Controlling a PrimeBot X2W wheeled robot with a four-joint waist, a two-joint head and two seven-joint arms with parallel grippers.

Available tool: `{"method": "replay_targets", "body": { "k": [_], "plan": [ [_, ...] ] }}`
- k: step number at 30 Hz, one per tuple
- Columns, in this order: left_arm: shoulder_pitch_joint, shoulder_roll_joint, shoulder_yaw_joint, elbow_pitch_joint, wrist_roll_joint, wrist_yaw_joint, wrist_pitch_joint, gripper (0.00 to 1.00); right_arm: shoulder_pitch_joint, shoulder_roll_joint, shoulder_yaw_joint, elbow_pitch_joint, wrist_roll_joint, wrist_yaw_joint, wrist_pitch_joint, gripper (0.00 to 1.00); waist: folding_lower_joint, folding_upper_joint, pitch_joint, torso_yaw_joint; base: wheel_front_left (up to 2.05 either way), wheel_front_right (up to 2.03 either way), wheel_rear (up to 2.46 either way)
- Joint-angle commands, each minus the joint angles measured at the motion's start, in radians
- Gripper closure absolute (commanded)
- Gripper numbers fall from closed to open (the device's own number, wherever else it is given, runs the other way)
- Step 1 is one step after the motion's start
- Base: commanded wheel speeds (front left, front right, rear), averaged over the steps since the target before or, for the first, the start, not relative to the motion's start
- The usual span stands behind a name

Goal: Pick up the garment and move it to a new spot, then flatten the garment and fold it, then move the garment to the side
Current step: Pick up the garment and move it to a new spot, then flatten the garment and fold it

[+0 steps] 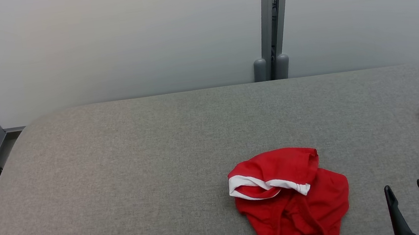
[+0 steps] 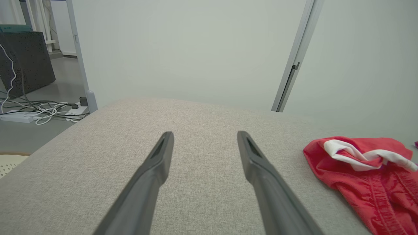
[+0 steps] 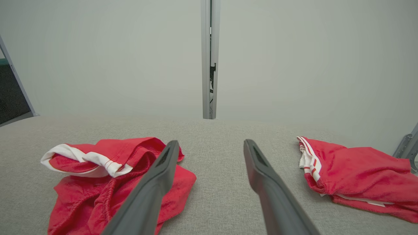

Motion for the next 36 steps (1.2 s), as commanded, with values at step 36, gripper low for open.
{"method": "replay_targets", "body": {
  "k": [36],
  "plan": [
    [-0.357, -0.008, -0.769, 0.098, -0.035, -0.140, 0.289, 0.00, -0.104, -0.005, 0.025, -0.022, 0.015, 0.000, 0.000, 0.00, 0.0000, -0.0001, 0.152, -0.209, 0.00, 0.00, 0.00]
  ]
}}
